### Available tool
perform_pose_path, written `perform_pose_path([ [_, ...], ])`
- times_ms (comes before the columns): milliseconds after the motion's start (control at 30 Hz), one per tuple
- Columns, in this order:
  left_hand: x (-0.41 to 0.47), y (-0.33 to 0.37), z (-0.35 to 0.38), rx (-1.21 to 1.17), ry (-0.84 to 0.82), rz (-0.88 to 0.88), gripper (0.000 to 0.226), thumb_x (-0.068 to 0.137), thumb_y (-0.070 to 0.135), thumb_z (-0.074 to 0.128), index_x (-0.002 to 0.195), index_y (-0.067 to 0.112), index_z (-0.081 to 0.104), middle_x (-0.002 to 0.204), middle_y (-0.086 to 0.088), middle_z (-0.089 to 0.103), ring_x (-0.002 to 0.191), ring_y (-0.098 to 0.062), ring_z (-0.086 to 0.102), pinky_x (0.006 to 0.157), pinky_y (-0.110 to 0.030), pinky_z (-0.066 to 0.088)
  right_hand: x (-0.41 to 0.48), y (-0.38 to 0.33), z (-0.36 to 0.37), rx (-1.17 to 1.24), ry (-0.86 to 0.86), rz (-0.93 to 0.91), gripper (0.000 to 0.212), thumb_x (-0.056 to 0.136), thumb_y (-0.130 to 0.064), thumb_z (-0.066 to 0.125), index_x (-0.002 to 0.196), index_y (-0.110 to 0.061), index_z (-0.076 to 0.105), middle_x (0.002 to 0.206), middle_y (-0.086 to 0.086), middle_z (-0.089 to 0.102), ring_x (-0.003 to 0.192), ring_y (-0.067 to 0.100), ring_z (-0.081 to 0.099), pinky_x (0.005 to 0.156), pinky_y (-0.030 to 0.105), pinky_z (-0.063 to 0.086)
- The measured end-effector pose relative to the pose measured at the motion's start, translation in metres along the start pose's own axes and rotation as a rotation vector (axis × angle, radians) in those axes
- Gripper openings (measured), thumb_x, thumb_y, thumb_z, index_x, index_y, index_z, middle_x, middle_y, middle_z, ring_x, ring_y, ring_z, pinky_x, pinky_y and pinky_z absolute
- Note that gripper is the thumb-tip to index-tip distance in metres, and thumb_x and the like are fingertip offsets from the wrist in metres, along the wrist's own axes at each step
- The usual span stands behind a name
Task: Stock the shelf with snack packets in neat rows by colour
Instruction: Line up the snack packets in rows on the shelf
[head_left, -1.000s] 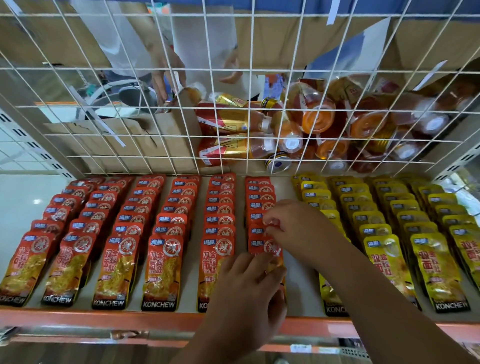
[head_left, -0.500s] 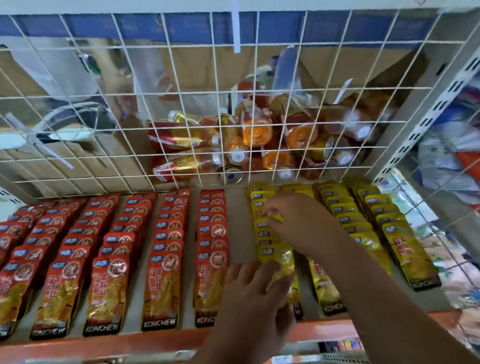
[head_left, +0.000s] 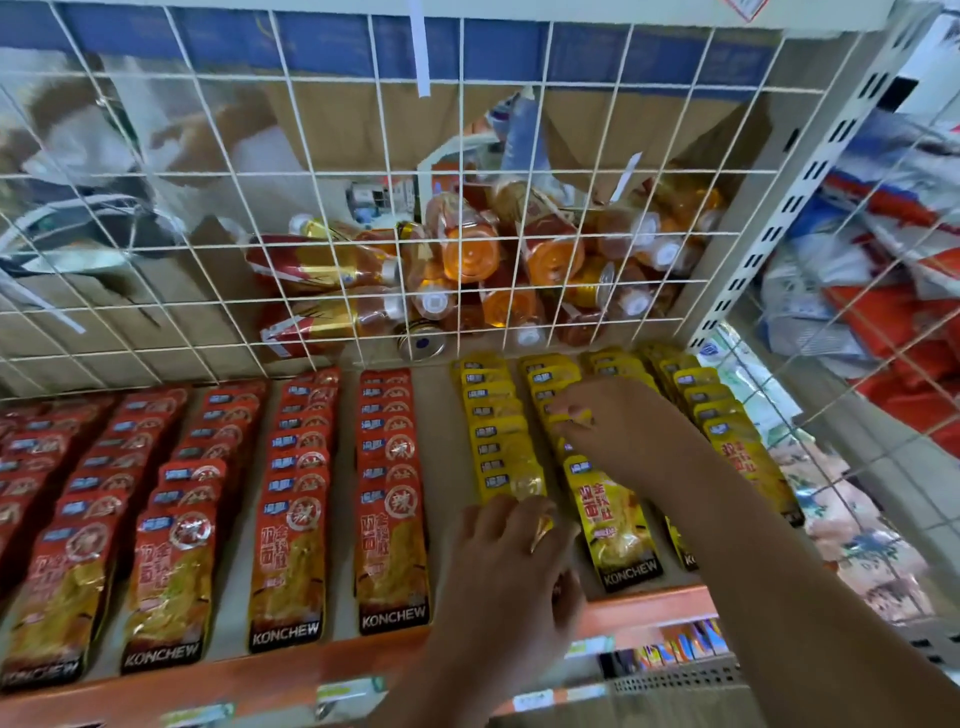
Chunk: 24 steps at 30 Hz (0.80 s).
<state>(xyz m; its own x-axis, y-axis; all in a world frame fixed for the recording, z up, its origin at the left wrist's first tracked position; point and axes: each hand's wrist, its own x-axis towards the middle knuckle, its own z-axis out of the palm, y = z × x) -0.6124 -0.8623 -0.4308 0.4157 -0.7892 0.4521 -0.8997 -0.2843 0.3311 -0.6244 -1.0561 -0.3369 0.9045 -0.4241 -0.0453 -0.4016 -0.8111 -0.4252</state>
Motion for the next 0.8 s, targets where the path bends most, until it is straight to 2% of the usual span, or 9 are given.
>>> perform_pose_path([
  [167, -0.005, 0.001, 0.002, -0.004, -0.025, -0.069, 0.038, 0.077, 0.034, 0.069, 0.115, 0.026, 0.067, 0.121, 0.002, 0.061, 0.108, -0.025, 0.057, 0.086, -0.045, 0.047, 0.008, -0.008, 0.000, -0.005, -0.010, 0.009, 0.015, 0.090, -0.024, 0.064, 0.101, -0.021, 0.074, 0.104, -0.001, 0.068, 0.093, 0.020, 0.065, 0.083, 0.039, 0.054],
  [367, -0.004, 0.002, 0.001, 0.031, -0.019, -0.067, 0.036, 0.079, 0.034, 0.067, 0.114, 0.024, 0.069, 0.126, -0.001, 0.059, 0.109, -0.025, 0.057, 0.087, -0.045, 0.046, 0.042, -0.011, 0.003, -0.092, -0.049, -0.090, 0.012, 0.091, -0.023, 0.063, 0.098, -0.019, 0.072, 0.102, -0.001, 0.067, 0.091, 0.020, 0.063, 0.077, 0.033, 0.050],
  [500, -0.003, 0.005, 0.004, 0.053, -0.008, -0.172, 0.045, 0.077, 0.036, 0.070, 0.120, 0.022, 0.068, 0.138, -0.004, 0.054, 0.119, -0.027, 0.054, 0.094, -0.045, 0.045, 0.071, -0.010, 0.010, -0.104, -0.098, -0.139, 0.010, 0.090, -0.027, 0.061, 0.095, -0.026, 0.070, 0.096, -0.005, 0.064, 0.089, 0.019, 0.062, 0.076, 0.034, 0.052],
  [667, -0.002, 0.007, 0.005, 0.065, -0.003, -0.208, 0.048, 0.079, 0.038, 0.071, 0.124, 0.020, 0.068, 0.138, -0.002, 0.056, 0.123, -0.024, 0.052, 0.098, -0.043, 0.042, 0.098, -0.017, 0.017, -0.184, -0.139, -0.247, 0.016, 0.090, -0.015, 0.056, 0.081, -0.018, 0.069, 0.080, 0.003, 0.062, 0.077, 0.022, 0.063, 0.061, 0.029, 0.046],
  [733, -0.002, 0.007, 0.005, 0.074, -0.008, -0.225, 0.050, 0.078, 0.039, 0.071, 0.124, 0.021, 0.068, 0.136, -0.002, 0.057, 0.123, -0.024, 0.052, 0.096, -0.045, 0.044, 0.106, -0.018, 0.020, -0.210, -0.144, -0.269, 0.017, 0.090, -0.011, 0.055, 0.085, -0.020, 0.069, 0.082, 0.004, 0.063, 0.080, 0.024, 0.064, 0.060, 0.028, 0.042],
  [800, -0.001, 0.008, 0.005, 0.087, -0.025, -0.249, 0.050, 0.079, 0.042, 0.070, 0.125, 0.023, 0.068, 0.136, 0.000, 0.057, 0.123, -0.023, 0.051, 0.096, -0.047, 0.045, 0.111, -0.019, 0.020, -0.231, -0.156, -0.274, 0.030, 0.091, -0.005, 0.055, 0.109, -0.023, 0.071, 0.098, 0.006, 0.067, 0.089, 0.024, 0.065, 0.065, 0.030, 0.045],
])
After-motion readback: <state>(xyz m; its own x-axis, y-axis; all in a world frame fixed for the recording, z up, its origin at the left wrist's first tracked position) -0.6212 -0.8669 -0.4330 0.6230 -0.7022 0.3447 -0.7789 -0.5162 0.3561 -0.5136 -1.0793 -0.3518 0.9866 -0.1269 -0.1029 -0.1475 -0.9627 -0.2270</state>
